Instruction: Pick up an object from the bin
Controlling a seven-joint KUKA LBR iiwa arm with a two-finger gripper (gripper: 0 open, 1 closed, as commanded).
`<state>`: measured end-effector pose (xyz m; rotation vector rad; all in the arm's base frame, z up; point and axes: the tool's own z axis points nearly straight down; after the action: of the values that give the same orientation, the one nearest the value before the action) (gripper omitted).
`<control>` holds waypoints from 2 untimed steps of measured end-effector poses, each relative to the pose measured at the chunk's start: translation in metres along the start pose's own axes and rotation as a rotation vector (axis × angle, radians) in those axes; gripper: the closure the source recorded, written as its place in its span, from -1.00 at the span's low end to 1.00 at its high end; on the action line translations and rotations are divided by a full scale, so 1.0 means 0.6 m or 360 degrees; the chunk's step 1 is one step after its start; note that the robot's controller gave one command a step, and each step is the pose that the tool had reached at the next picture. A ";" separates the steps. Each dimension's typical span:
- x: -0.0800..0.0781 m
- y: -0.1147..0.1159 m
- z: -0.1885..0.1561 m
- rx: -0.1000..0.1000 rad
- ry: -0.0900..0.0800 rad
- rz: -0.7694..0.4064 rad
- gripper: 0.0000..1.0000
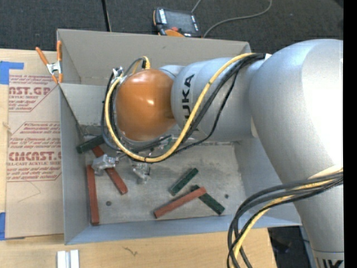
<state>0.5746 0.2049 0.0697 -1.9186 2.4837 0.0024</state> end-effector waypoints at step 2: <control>-0.003 0.000 -0.001 0.0000 -0.0003 0.0004 1.00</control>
Offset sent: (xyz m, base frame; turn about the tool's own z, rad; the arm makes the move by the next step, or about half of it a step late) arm 0.0000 0.0000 0.0000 0.0000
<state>0.5750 0.2065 0.0704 -1.9147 2.4847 0.0042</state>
